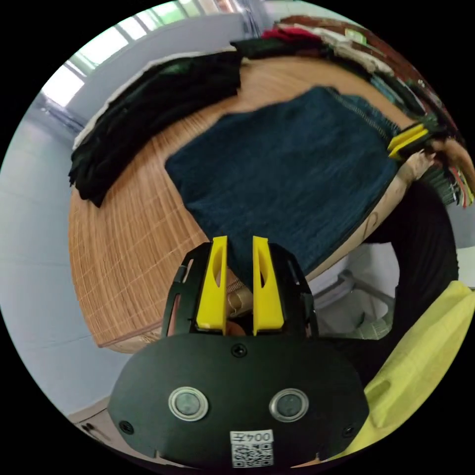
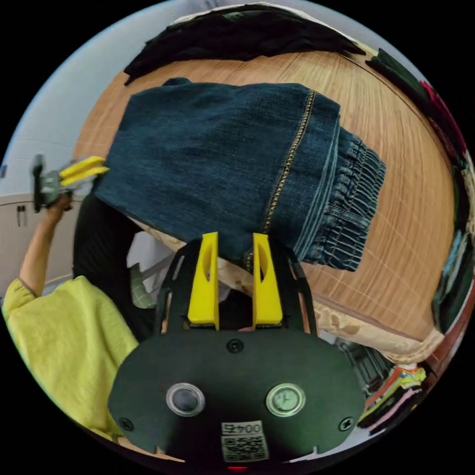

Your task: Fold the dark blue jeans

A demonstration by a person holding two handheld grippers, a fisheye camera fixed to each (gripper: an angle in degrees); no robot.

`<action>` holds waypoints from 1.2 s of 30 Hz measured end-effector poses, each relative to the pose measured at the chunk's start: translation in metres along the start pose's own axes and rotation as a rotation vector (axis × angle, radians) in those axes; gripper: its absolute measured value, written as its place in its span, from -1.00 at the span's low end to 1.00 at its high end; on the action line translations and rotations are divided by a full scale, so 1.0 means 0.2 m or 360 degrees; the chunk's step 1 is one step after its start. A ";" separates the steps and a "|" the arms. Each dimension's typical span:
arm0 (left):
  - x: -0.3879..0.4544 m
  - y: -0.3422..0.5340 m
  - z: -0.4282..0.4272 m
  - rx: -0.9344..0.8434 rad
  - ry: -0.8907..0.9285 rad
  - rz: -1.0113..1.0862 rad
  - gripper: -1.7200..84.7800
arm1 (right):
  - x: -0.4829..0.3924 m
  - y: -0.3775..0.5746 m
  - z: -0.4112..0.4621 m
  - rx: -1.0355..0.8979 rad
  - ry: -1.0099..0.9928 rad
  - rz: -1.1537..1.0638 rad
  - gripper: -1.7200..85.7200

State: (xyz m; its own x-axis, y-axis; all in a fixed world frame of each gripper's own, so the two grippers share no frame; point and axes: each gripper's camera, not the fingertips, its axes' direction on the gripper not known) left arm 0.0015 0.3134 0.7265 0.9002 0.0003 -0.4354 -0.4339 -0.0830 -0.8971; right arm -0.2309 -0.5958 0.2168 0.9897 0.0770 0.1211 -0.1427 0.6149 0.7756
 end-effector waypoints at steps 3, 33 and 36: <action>0.04 0.02 0.10 0.0042 -0.0009 -0.0033 -0.78 | 0.13 0.07 -0.14 0.0078 -0.0312 -0.0021 -0.59; 0.03 -0.09 0.28 0.0013 0.0136 -0.0184 -0.78 | 1.07 -0.17 -0.78 0.0468 -0.0443 0.0209 -0.72; 0.05 -0.11 0.29 0.0012 0.0125 -0.0176 -0.78 | 1.10 -0.18 -0.80 0.0424 -0.0550 0.0224 -0.76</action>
State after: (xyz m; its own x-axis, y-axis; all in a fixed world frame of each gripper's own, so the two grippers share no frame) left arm 0.0174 0.3723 0.7375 0.9424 -0.0693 -0.3272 -0.3321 -0.0791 -0.9399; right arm -0.0047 -0.4752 0.1163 0.9037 -0.1487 0.4014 -0.3193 0.3905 0.8635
